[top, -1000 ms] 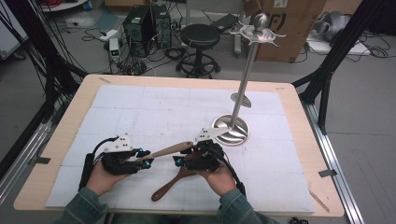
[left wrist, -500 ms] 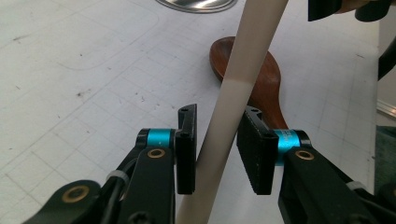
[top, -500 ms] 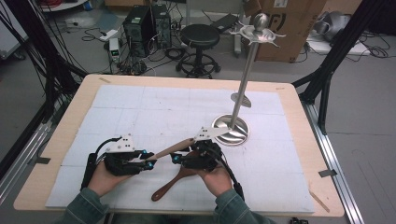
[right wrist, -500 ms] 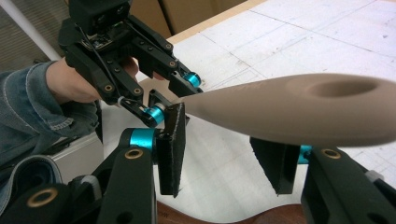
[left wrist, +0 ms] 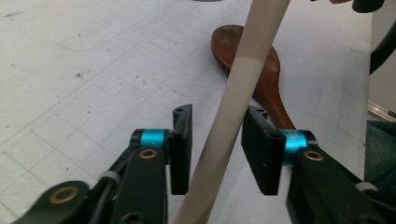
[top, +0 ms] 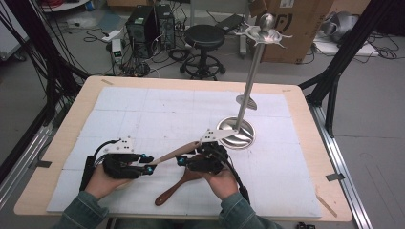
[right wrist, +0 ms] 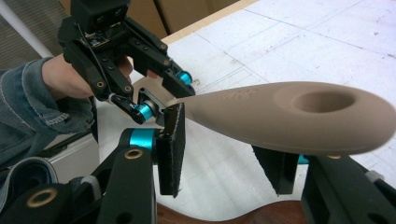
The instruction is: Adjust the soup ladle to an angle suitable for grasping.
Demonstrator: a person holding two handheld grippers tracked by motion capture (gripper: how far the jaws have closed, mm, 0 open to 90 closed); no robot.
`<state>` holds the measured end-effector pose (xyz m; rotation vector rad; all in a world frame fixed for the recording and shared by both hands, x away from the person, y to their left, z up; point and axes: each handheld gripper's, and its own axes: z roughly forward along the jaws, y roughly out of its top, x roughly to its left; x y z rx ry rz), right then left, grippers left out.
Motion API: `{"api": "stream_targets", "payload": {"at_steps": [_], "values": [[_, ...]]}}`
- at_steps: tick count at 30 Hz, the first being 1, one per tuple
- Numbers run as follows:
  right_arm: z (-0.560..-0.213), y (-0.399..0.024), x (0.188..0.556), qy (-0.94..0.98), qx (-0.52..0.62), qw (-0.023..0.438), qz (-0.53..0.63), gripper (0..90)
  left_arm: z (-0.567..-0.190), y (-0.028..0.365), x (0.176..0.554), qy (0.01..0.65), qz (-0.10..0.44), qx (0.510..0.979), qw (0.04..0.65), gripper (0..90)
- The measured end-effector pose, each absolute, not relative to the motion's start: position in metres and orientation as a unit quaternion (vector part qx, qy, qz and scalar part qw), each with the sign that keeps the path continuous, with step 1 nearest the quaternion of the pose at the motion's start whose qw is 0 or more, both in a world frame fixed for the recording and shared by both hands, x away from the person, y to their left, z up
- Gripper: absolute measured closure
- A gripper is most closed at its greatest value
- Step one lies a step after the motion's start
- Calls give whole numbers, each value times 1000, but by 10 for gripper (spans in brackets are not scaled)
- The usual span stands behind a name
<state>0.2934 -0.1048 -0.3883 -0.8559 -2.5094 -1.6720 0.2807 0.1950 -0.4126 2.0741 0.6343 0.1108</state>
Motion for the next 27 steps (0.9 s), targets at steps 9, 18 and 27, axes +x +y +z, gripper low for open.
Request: {"api": "stream_targets", "payload": {"at_steps": [9, 18, 27], "values": [[-391, -103, 297, -793, -286, 9, -538, 535, -409, 187, 279, 251, 60, 848, 462, 716], [-392, -95, 296, -789, -290, 9, -542, 526, -405, 175, 275, 238, 61, 846, 473, 776], [-395, -85, 298, -778, -307, 11, -548, 520, -403, 169, 273, 230, 64, 846, 477, 777]]}}
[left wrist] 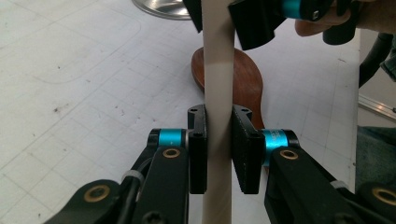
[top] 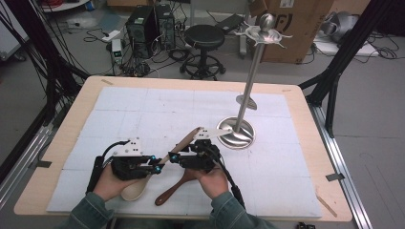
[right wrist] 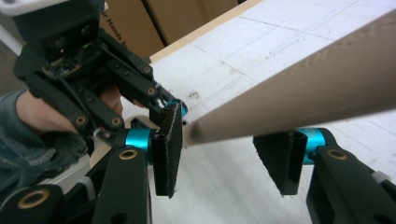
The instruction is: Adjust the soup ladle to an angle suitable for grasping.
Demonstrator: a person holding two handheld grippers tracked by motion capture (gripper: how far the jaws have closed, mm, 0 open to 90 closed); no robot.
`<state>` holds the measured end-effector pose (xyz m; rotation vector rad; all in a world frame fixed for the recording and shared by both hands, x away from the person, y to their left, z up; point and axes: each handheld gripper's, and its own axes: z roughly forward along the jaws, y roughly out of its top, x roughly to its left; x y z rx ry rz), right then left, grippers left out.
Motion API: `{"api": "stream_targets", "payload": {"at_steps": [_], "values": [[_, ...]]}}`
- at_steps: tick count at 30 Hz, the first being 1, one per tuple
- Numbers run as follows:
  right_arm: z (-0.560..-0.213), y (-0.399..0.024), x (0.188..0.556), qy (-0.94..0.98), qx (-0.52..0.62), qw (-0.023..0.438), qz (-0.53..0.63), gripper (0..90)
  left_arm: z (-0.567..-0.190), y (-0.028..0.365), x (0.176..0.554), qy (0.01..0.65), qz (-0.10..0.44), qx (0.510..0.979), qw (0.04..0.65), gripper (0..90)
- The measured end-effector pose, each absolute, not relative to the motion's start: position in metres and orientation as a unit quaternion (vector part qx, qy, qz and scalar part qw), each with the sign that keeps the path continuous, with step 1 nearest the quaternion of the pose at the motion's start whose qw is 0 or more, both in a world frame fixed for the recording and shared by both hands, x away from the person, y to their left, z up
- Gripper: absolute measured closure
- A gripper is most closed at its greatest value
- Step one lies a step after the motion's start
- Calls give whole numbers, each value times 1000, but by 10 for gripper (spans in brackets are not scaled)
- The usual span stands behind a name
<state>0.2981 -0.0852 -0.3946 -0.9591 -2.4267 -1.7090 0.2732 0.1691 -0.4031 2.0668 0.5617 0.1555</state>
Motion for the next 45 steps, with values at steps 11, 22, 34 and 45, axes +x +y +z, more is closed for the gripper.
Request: {"api": "stream_targets", "payload": {"at_steps": [11, 22, 34, 45], "values": [[-390, -91, 301, -754, -311, 41, -577, 629, -398, 177, 275, 240, 57, 831, 499, 632], [-369, -101, 304, -746, -291, 34, -598, 709, -389, 193, 277, 251, 64, 812, 522, 474], [-322, -118, 310, -727, -265, -39, -632, 751, -388, 200, 280, 263, 79, 806, 524, 422], [-286, -138, 314, -719, -234, -73, -650, 754, -390, 203, 281, 277, 88, 804, 519, 378]]}}
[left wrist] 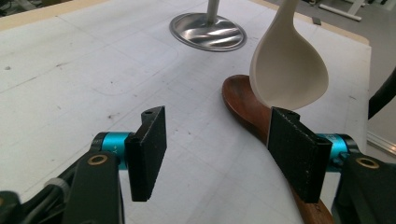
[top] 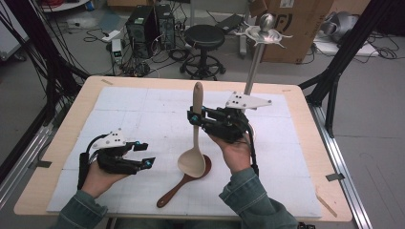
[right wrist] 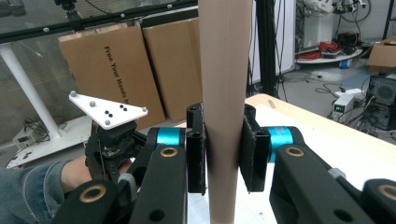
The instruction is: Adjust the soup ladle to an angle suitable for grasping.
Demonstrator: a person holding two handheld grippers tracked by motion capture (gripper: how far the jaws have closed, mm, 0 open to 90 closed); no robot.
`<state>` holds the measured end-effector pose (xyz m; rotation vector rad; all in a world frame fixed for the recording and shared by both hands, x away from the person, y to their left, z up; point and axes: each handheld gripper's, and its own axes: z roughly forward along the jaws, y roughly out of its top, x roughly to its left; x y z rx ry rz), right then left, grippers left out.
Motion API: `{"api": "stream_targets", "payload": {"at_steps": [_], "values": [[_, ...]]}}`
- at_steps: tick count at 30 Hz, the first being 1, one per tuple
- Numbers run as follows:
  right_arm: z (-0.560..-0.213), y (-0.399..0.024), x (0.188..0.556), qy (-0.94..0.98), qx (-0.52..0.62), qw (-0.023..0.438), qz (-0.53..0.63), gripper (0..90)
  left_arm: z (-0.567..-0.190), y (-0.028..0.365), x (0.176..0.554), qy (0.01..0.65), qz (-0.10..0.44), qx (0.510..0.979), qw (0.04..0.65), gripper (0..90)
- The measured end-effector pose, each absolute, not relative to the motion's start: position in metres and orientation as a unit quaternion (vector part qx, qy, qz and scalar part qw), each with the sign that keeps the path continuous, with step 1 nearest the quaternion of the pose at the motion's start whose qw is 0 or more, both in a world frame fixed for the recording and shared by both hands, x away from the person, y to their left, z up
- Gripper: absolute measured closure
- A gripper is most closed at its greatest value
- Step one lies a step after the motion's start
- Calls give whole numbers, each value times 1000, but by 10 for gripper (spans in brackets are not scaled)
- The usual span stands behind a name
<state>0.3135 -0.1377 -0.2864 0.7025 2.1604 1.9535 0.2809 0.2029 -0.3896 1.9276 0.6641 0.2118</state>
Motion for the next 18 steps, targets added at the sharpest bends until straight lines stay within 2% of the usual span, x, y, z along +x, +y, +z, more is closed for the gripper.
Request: {"api": "stream_targets", "payload": {"at_steps": [18], "values": [[-271, -165, 321, 727, 220, 92, 644, 754, -393, 207, 284, 287, 95, 801, 516, 344]]}}
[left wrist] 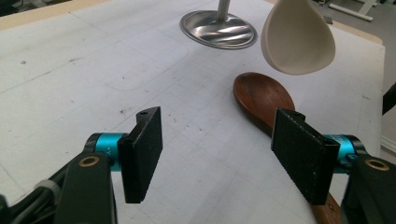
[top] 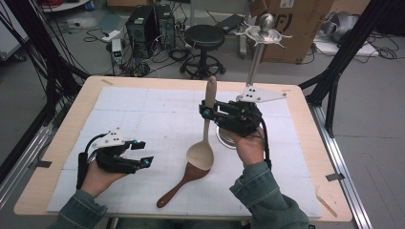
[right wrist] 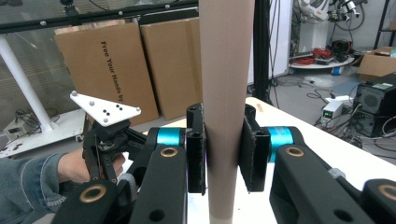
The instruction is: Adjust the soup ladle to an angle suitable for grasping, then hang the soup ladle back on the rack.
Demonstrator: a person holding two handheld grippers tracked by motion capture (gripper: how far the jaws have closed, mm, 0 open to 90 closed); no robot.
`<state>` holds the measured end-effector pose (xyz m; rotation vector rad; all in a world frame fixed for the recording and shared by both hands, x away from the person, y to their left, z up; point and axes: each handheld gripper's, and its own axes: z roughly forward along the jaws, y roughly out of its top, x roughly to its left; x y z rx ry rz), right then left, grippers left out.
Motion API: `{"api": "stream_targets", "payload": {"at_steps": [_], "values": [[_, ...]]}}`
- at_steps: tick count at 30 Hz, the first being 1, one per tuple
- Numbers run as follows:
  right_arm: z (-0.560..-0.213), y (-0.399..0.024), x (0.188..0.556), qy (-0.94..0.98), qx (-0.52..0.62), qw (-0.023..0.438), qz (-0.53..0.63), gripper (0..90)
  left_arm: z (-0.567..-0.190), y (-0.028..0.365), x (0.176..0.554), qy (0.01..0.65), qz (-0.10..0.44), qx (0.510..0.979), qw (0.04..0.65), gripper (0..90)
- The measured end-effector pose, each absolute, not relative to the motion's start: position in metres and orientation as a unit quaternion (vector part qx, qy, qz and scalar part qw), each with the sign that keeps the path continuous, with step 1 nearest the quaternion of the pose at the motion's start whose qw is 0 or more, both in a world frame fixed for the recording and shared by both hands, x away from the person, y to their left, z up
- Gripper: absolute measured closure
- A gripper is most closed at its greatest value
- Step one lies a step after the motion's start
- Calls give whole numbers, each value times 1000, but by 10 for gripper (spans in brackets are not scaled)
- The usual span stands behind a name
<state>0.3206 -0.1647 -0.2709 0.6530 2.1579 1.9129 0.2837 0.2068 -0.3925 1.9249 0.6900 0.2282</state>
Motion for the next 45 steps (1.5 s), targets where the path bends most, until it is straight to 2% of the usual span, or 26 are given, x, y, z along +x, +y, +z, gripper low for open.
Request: {"api": "stream_targets", "payload": {"at_steps": [19, 45], "values": [[-263, -188, 330, 730, 227, 109, 635, 754, -395, 216, 285, 300, 106, 800, 508, 297], [-217, -216, 342, 732, 227, 148, 626, 754, -395, 219, 286, 306, 113, 798, 506, 270]]}}
